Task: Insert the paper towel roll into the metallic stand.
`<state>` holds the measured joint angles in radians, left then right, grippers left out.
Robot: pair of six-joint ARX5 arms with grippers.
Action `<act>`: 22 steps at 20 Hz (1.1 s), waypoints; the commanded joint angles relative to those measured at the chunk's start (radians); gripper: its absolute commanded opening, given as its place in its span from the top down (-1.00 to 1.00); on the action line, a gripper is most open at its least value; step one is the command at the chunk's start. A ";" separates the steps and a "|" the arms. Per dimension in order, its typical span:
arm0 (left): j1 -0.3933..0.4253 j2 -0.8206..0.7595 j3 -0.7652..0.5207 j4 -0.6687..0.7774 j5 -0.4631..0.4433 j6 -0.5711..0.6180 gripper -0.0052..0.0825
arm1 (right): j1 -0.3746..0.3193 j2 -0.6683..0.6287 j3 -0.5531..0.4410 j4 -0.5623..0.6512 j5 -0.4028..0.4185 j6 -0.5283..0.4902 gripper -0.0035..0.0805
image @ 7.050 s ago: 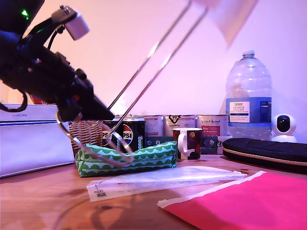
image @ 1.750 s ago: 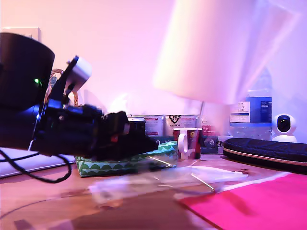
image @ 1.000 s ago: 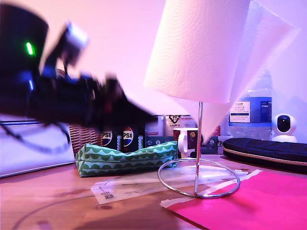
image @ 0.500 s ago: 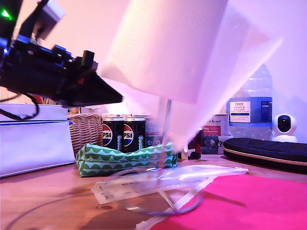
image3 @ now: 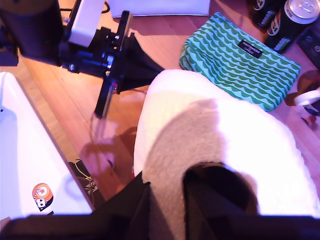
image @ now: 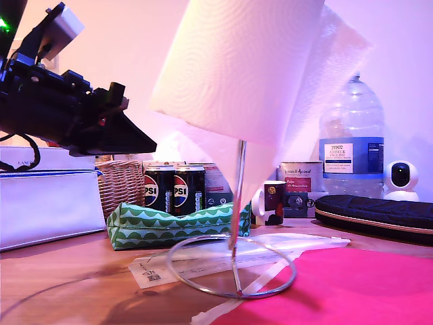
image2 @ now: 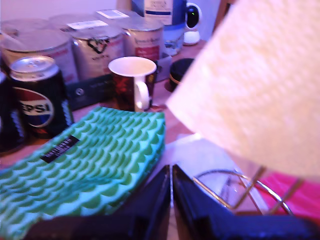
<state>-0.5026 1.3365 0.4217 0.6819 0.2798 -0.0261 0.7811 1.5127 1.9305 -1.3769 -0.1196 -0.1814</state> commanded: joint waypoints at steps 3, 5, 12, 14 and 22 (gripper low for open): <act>0.021 -0.107 -0.001 0.013 -0.021 0.005 0.94 | 0.038 0.068 0.009 0.011 -0.005 0.001 0.87; 0.033 -0.143 -0.001 0.001 -0.027 0.005 0.94 | 0.043 0.095 0.009 0.011 -0.004 0.000 0.87; 0.049 -0.161 -0.001 -0.086 -0.027 0.008 0.94 | 0.050 0.107 0.009 0.011 -0.002 0.001 0.55; 0.049 -0.161 -0.001 -0.084 -0.027 0.008 0.94 | 0.054 0.107 0.009 0.011 -0.003 0.001 0.36; 0.049 -0.161 -0.001 -0.093 -0.027 0.008 0.94 | 0.083 0.087 0.075 0.010 0.000 0.002 0.32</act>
<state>-0.4561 1.1721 0.4229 0.5831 0.2527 -0.0227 0.8593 1.6367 1.9820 -1.3727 -0.1207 -0.1810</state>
